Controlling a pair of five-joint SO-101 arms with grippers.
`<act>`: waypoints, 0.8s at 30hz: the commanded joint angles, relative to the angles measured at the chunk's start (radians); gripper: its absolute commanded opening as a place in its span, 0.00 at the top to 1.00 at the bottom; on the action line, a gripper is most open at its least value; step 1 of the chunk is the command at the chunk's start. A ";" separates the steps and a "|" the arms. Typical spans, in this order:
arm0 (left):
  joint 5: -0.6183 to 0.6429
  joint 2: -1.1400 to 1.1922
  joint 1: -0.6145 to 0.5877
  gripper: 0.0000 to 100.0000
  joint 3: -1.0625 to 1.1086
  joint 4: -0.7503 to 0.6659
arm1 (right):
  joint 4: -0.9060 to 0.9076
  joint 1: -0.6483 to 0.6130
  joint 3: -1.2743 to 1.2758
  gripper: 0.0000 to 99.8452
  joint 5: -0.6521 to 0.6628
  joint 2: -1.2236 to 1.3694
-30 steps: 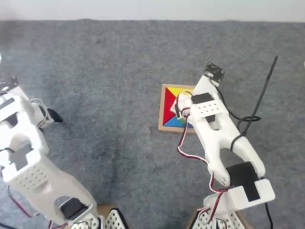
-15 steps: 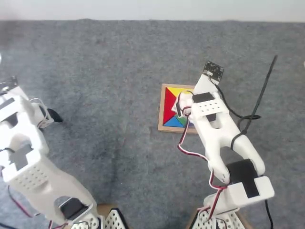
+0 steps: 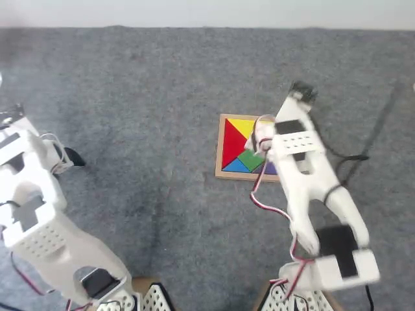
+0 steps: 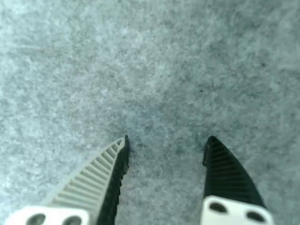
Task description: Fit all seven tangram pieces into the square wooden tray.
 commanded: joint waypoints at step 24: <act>-0.117 -1.982 0.385 0.75 1.313 -0.130 | -0.443 0.344 1.217 0.99 0.542 -1.147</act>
